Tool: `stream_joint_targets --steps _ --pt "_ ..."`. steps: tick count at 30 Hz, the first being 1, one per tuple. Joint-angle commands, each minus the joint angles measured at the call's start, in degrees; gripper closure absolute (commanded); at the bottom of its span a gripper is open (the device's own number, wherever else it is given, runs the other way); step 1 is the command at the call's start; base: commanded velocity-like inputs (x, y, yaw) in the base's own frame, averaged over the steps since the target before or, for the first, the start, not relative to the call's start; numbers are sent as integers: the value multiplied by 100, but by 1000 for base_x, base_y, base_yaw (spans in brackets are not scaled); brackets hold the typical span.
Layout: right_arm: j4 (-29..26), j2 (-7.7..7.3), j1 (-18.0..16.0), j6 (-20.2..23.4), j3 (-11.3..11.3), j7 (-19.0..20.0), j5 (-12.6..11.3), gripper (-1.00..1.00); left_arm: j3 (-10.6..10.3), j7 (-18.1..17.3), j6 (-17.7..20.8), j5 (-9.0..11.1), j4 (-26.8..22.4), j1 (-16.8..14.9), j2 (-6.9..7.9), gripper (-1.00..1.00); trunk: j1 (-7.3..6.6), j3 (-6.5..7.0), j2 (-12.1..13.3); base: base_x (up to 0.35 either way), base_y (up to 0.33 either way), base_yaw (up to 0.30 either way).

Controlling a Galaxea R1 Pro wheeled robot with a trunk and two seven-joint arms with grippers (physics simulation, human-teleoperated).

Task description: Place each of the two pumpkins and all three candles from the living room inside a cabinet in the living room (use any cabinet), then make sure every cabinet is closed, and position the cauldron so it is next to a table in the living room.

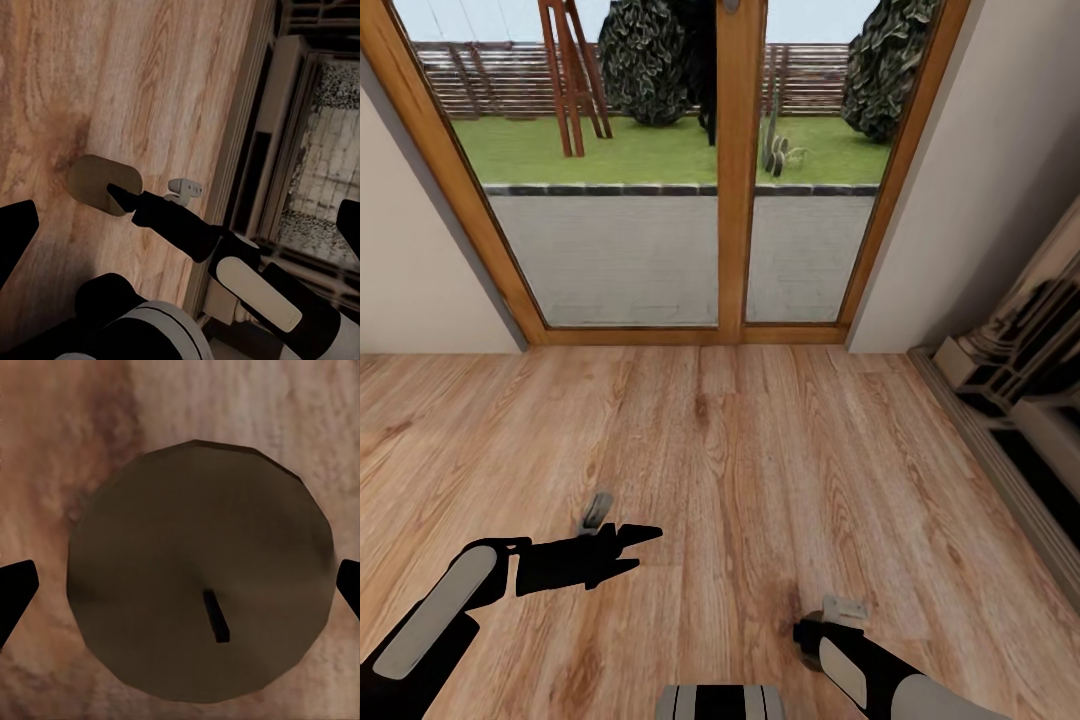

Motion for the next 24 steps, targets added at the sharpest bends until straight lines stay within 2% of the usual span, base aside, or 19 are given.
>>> stream_joint_targets --steps 1,17,21,24 --pt "-12 -3 -3 9 35 -40 -19 -100 -6 56 1 61 -4 -3 4 -100 -1 -4 -2 0 0 0" --pt "46 -3 -3 -68 35 -39 -27 -100 -15 56 2 61 -4 -3 -4 -100 -1 -4 -2 0 0 0" --pt "49 -3 -3 -70 33 -39 -28 -100 -15 56 3 61 -4 -3 -5 -100 9 -93 -7 0 0 0" --pt "49 -3 -3 -76 29 -39 -28 -100 -15 56 3 61 -4 -3 -8 -100 9 -93 -7 0 0 0"
